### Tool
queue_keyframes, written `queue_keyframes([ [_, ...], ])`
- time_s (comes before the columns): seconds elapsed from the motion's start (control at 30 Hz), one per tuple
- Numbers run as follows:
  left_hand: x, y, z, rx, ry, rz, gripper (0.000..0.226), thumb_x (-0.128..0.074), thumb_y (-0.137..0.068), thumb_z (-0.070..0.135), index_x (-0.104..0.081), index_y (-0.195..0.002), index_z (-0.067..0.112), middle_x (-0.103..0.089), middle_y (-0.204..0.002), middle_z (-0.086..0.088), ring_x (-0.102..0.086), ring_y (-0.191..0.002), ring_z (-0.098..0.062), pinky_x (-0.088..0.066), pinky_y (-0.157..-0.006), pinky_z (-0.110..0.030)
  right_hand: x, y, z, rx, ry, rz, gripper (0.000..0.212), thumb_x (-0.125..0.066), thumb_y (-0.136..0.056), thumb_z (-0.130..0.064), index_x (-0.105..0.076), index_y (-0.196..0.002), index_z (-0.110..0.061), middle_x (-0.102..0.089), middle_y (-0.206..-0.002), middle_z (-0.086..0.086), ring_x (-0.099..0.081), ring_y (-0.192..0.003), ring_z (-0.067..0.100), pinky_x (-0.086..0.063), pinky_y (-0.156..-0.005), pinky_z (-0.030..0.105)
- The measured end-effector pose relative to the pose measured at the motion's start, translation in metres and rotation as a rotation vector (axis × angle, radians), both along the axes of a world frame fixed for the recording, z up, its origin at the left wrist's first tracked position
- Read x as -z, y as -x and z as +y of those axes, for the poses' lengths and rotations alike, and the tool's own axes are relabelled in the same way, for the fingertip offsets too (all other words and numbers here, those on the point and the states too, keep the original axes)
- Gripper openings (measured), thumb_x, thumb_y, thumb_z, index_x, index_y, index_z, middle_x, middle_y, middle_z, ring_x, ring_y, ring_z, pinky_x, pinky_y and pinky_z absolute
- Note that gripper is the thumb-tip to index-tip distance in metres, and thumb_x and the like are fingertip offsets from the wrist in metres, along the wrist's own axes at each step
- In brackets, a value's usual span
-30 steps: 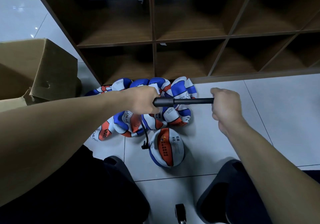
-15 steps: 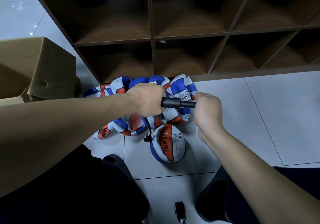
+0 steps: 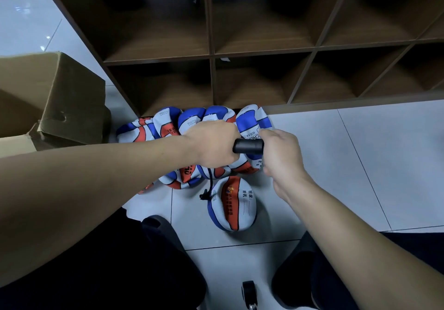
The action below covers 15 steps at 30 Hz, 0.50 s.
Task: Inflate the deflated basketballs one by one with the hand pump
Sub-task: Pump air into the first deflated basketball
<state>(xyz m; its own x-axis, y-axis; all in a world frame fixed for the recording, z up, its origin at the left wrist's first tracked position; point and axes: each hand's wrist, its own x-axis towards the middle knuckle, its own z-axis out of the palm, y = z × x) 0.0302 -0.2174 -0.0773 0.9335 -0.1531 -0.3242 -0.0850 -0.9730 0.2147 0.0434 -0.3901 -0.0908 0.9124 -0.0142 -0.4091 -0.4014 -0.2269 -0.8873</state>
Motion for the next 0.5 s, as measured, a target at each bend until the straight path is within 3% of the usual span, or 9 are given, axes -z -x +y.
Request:
queue_keyframes([
  [0.1, 0.003, 0.002, 0.007, -0.006, 0.033, 0.009, 0.017, -0.064, -0.088, 0.034, -0.065, -0.076, 0.022, -0.063, -0.063, -0.001, -0.064, -0.058, -0.025, -0.048, -0.050, -0.033, -0.008, -0.007, -0.013, -0.033, 0.028, -0.022, 0.022, -0.065, -0.093, -0.021, -0.052, -0.075, -0.018, -0.032, -0.050, -0.007, -0.029, -0.048, 0.018, -0.022, -0.048, 0.026],
  [0.17, 0.004, 0.002, 0.016, -0.022, 0.032, 0.033, 0.020, -0.064, -0.091, 0.035, -0.064, -0.076, 0.022, -0.060, -0.061, 0.000, -0.060, -0.056, -0.022, -0.046, -0.050, -0.032, -0.014, -0.015, -0.025, 0.042, 0.022, -0.050, 0.015, -0.066, -0.087, -0.020, -0.053, -0.080, -0.017, -0.027, -0.061, 0.000, -0.024, -0.058, 0.023, -0.016, -0.053, 0.032],
  [0.33, 0.006, 0.001, 0.044, -0.089, 0.054, 0.118, 0.025, -0.068, -0.093, 0.035, -0.062, -0.072, 0.022, -0.056, -0.056, 0.002, -0.052, -0.049, -0.019, -0.050, -0.054, -0.038, -0.023, -0.029, -0.045, 0.161, 0.060, -0.041, 0.031, -0.062, -0.075, -0.020, -0.032, -0.073, -0.021, -0.020, -0.076, 0.009, -0.019, -0.076, 0.032, -0.013, -0.063, 0.047],
  [0.4, 0.005, 0.002, 0.042, -0.085, 0.018, 0.116, 0.025, -0.067, -0.094, 0.035, -0.061, -0.072, 0.023, -0.058, -0.059, 0.001, -0.054, -0.052, -0.019, -0.049, -0.055, -0.037, -0.020, -0.024, -0.040, 0.154, 0.073, -0.080, 0.032, -0.060, -0.078, -0.020, -0.031, -0.065, -0.021, -0.021, -0.068, 0.003, -0.019, -0.075, 0.031, -0.014, -0.064, 0.047],
  [0.5, 0.002, 0.004, 0.032, -0.084, -0.023, 0.068, 0.023, -0.066, -0.094, 0.032, -0.061, -0.073, 0.025, -0.059, -0.064, 0.001, -0.056, -0.056, -0.019, -0.043, -0.052, -0.031, -0.014, -0.013, -0.028, 0.126, 0.110, -0.158, 0.044, -0.055, -0.091, -0.016, -0.023, -0.062, -0.021, -0.020, -0.052, -0.011, -0.019, -0.062, 0.021, -0.016, -0.060, 0.037],
])
